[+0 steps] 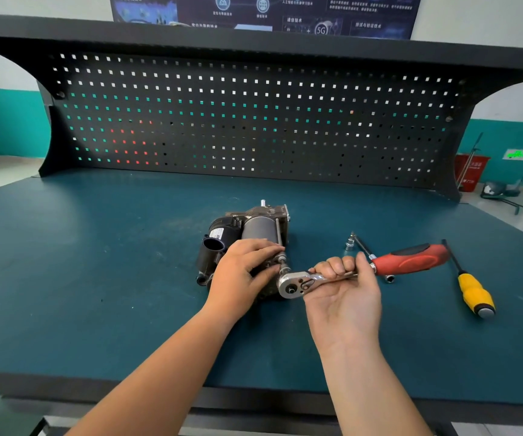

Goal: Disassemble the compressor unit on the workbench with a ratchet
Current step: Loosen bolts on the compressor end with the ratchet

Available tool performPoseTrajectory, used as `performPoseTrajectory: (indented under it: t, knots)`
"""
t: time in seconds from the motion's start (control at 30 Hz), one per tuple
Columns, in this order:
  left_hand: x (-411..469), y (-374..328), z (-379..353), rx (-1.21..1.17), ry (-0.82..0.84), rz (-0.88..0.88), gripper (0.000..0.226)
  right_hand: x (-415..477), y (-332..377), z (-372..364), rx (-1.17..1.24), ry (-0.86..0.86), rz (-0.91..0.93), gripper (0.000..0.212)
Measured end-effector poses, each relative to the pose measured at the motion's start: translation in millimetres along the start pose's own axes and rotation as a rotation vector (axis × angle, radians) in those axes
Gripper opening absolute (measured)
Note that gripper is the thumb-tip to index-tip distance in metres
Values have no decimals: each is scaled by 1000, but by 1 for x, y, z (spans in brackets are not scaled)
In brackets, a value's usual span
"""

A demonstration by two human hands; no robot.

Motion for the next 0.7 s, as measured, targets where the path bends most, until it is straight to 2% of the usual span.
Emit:
performPoseTrajectory:
  t: [0.17,0.4,0.53,0.6,0.7]
  knots:
    - [0,0,-1,13,-25,-7,29,-4,-4,3,-39,-48,47,39]
    - [0,-3,0,25,-38,-30,31,-5,-9,5,100,-71,55,40]
    - [-2,-22,-3,143,3,-211,50,-6,-11,2,50,-74,71,40]
    - [-4,-29,-4,182,21,-297,48,-6,-10,-1,0,-85,97,39]
    - [-3,-31,-3,178,21,-322,41,-7,-11,-4,-69,-85,119,39]
Point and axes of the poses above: each hand's wrist, its own x-axis towards the middle knuckle, its own z-axis out of the back of the hand, y = z × x, the point moved 7 cm from there along x, towards the middle knuckle, and after that the axes turned 13 degrees about -z, right-handed, at the moved point
